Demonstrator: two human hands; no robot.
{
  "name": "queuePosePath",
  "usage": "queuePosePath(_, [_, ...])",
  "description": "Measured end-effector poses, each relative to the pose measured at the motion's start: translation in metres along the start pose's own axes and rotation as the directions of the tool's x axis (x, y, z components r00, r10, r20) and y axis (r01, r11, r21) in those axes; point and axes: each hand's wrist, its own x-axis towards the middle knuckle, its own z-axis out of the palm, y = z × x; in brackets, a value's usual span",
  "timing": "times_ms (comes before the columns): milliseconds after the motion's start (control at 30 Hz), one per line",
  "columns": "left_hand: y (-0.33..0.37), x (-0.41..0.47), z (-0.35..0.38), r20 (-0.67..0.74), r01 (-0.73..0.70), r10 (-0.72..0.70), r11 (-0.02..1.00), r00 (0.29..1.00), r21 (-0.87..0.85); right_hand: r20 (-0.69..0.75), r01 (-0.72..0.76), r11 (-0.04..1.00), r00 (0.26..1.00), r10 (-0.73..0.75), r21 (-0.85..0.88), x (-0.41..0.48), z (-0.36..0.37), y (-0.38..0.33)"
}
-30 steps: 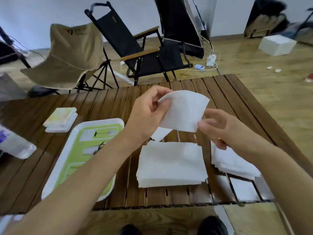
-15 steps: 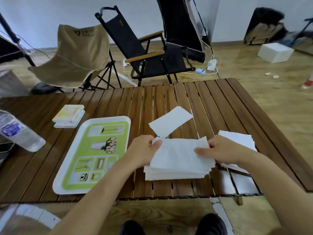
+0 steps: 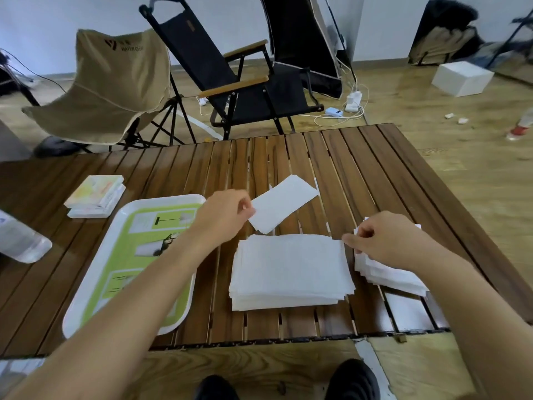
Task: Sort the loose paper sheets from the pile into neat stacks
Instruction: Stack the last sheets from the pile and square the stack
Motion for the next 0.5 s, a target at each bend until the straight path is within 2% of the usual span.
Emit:
queuePosePath(67, [0.001,0.023,0.017,0.182,-0.066,0.079,0.995,0.98,-0.072,-0.012,0.001,1.0,1.0,-0.001,0.014,0.0,0.0,-0.002])
queuePosePath(133, [0.0,0.037,0.034,0.276,-0.113,0.121,0.993,0.954,-0.044,0.01,-0.002,1.0,1.0,0.002,0.019,0.0,0.002,-0.003])
queuePosePath(233, [-0.002,0.048,0.042,0.229,-0.184,0.177,0.983,0.957,0.009,0.038,0.003,1.0,0.999,-0.004,0.017,0.001,0.001,-0.002])
queuePosePath(333, [-0.004,0.049,0.039,0.15,-0.192,0.185,0.981,0.971,0.031,0.043,-0.003,1.0,0.999,0.002,0.025,0.004,-0.002,-0.003])
queuePosePath(500, [-0.007,0.043,0.038,0.021,-0.098,0.101,0.987,0.995,-0.126,0.062,0.0,0.999,0.998,-0.003,0.046,0.006,0.0,-0.005])
